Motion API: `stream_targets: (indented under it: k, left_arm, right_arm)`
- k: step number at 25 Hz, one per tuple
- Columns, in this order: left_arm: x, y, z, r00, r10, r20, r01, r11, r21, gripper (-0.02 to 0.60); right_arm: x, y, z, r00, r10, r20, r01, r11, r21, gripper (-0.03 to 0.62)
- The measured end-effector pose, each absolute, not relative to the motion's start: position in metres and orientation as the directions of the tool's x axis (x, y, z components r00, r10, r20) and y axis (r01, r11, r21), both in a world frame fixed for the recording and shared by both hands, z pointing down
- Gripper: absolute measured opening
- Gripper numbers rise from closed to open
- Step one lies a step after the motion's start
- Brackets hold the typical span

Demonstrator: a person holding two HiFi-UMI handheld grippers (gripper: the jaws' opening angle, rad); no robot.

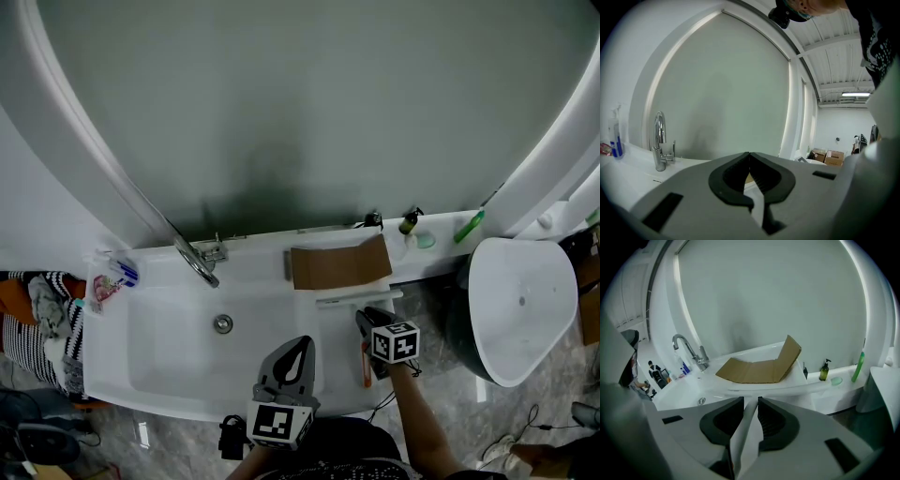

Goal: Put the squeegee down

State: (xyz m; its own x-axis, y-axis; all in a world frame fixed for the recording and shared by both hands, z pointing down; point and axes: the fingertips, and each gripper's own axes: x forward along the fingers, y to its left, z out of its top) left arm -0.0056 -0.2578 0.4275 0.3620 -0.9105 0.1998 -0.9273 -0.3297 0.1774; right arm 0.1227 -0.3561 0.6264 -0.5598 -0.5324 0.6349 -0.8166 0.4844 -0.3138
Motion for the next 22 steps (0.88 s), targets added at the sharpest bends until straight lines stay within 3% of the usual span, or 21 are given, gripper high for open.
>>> stream_targets:
  k: [11,18,22]
  left_arm:
    - [-0.007,-0.255,0.417,0.360,-0.916,0.174,-0.927,-0.331,0.178,0.005]
    - [-0.001,-0.256,0.402,0.384,-0.914,0.131,-0.918,-0.361,0.165,0.005]
    - [-0.001,-0.250,0.389,0.390,-0.917,0.085,-0.914,-0.374,0.153,0.005]
  right_arm:
    - [0.129,-0.355,0.601,-0.554,-0.589,0.588,-0.827,0.474,-0.303,0.107]
    - [0.129,-0.362,0.502,-0.574,-0.734,0.364,-0.819,0.515,-0.253,0.100]
    - [0.111,-0.345,0.431,-0.623,-0.761,0.181,-0.779,0.582,-0.232,0.036]
